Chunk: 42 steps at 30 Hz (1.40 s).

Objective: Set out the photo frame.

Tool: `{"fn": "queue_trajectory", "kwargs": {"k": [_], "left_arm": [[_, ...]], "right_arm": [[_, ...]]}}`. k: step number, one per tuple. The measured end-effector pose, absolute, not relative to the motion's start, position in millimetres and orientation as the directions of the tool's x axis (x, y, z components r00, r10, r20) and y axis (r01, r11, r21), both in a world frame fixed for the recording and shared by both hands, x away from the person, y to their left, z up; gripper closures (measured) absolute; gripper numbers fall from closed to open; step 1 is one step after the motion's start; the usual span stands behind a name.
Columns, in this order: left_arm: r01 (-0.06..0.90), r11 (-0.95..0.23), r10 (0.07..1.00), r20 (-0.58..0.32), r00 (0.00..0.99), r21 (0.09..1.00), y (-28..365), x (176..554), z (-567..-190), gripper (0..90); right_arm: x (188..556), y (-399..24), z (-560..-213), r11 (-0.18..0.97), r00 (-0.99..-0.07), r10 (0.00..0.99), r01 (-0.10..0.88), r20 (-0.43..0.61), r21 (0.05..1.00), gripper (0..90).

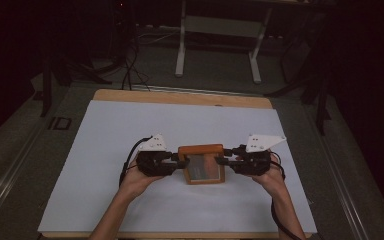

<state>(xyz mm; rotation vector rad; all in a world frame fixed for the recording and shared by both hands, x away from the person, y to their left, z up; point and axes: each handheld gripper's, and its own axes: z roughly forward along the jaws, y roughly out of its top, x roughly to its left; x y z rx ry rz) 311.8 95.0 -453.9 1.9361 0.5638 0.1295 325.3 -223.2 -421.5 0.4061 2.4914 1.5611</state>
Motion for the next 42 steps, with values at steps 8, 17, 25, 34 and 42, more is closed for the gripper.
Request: {"fn": "queue_trajectory", "kwargs": {"k": [8,17,25,34,42], "left_arm": [[0.36,-0.318,0.481,-0.177,0.858,0.877,108,311,-454,65.2],[0.407,-0.28,0.51,-0.224,0.83,0.87,116,316,-458,64.2],[0.441,-0.255,0.539,-0.252,0.804,0.861,122,320,-463,64.0],[0.464,-0.214,0.554,-0.284,0.782,0.859,125,324,-470,65.0],[0.486,-0.204,0.602,-0.282,0.747,0.85,122,329,-473,65.4]], "right_arm": [[331,-211,-429,0.4,-0.949,0.314,0.161,0.031,0.902,67.8],[338,-205,-441,0.353,-0.939,0.329,0.224,0.104,0.908,67.8],[344,-199,-459,0.337,-0.921,0.351,0.289,0.166,0.896,67.2],[352,-197,-465,0.327,-0.91,0.366,0.322,0.194,0.889,66.4],[363,-195,-469,0.308,-0.891,0.389,0.364,0.232,0.879,64.9]]}}
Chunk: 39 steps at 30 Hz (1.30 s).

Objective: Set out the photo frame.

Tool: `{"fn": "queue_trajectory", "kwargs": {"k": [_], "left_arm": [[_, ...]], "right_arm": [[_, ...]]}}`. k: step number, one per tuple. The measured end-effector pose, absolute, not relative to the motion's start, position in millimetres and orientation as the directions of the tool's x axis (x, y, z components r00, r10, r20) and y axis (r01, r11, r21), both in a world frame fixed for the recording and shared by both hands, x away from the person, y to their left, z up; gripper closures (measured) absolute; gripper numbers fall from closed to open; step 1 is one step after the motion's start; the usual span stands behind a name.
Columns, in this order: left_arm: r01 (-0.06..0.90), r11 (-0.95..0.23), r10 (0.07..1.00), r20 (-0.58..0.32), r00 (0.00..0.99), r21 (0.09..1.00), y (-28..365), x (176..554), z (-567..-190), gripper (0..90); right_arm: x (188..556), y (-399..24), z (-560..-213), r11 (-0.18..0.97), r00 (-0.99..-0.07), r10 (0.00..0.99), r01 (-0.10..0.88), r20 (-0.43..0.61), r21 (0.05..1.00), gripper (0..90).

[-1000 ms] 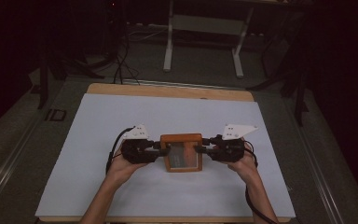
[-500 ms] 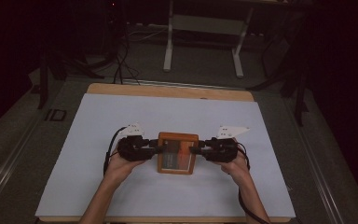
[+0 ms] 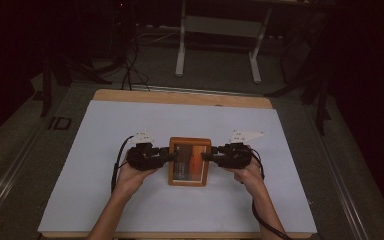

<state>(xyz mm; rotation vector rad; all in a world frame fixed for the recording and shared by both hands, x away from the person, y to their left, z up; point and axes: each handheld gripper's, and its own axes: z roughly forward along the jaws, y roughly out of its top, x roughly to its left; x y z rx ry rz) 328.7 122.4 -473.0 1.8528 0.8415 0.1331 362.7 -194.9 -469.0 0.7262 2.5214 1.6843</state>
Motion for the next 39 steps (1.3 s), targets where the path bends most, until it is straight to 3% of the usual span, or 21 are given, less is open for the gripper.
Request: {"fn": "queue_trajectory", "kwargs": {"k": [22,27,32,39], "left_arm": [[0.509,-0.195,0.618,-0.298,0.728,0.838,121,332,-476,64.6],[0.521,-0.209,0.618,-0.301,0.726,0.828,119,333,-479,58.6],[0.531,-0.173,0.609,-0.334,0.72,0.83,126,333,-479,51.4],[0.525,-0.159,0.618,-0.331,0.713,0.836,135,328,-473,48.9]], "right_arm": [[372,-194,-471,0.305,-0.878,0.399,0.399,0.264,0.865,63.9],[370,-194,-470,0.31,-0.876,0.409,0.398,0.256,0.864,62.8],[369,-195,-468,0.311,-0.87,0.426,0.399,0.249,0.862,52.4],[362,-203,-462,0.328,-0.869,0.443,0.387,0.221,0.862,48.1]]}}
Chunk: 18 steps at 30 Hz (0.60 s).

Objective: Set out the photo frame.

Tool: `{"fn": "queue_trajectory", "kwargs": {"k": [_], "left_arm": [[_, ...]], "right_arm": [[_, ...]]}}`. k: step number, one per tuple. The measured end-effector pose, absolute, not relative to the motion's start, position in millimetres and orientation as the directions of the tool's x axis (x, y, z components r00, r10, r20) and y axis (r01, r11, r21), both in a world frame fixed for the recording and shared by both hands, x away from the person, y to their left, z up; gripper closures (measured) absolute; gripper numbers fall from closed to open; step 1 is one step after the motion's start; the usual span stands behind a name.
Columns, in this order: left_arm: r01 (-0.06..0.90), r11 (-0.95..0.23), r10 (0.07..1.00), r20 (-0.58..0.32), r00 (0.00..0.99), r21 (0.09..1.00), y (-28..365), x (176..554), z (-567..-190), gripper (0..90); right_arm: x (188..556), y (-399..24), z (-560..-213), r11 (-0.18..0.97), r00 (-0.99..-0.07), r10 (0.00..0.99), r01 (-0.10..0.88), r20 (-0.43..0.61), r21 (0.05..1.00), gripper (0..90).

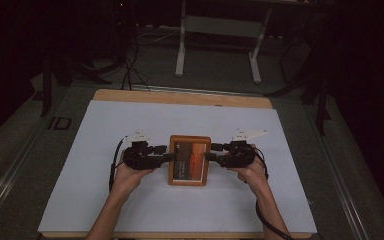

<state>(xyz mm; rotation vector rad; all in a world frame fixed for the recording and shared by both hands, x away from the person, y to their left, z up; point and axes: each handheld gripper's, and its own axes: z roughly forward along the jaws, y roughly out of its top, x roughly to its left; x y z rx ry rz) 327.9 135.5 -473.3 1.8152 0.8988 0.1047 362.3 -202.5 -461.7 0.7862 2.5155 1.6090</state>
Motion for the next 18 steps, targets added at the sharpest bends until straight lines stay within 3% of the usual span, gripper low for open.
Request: {"fn": "queue_trajectory", "kwargs": {"k": [7,12,18], "left_arm": [[0.524,-0.137,0.649,-0.323,0.688,0.841,147,323,-467,47.4],[0.514,-0.191,0.734,-0.226,0.641,0.836,157,318,-467,45.7],[0.52,-0.216,0.783,-0.172,0.598,0.826,167,313,-469,44.1]], "right_arm": [[351,-216,-453,0.334,-0.854,0.486,0.378,0.186,0.863,46.0],[344,-238,-451,0.343,-0.818,0.551,0.4,0.162,0.85,44.1],[341,-261,-459,0.346,-0.757,0.636,0.454,0.15,0.821,43.2]]}}
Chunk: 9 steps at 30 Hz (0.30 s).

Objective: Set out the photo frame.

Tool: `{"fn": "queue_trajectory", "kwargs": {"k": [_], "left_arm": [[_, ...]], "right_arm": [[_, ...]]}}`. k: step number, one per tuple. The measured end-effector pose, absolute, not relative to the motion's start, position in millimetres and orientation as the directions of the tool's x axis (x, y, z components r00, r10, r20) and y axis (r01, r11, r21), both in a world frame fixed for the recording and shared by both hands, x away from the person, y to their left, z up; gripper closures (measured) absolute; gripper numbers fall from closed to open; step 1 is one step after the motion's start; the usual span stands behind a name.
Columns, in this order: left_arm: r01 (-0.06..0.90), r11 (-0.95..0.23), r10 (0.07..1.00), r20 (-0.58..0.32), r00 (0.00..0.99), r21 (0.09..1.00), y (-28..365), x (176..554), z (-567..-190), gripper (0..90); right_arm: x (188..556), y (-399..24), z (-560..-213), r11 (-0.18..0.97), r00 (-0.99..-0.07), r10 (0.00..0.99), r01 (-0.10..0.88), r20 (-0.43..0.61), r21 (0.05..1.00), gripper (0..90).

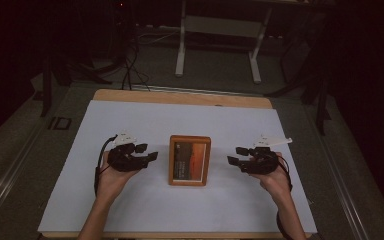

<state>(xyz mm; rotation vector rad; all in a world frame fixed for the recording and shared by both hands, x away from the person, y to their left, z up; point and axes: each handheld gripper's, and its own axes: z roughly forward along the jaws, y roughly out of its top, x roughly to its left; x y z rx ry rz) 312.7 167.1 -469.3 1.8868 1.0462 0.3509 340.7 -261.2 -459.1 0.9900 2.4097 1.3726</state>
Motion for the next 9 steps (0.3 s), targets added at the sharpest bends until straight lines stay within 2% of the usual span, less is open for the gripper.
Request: {"fn": "queue_trajectory", "kwargs": {"k": [5,9], "left_arm": [[0.535,-0.224,0.828,-0.132,0.546,0.814,181,305,-480,43.3],[0.566,-0.222,0.867,-0.105,0.487,0.794,190,302,-492,42.0]], "right_arm": [[337,-293,-476,0.304,-0.683,0.706,0.53,0.186,0.792,41.8],[337,-304,-485,0.314,-0.632,0.759,0.569,0.159,0.76,38.4]]}}
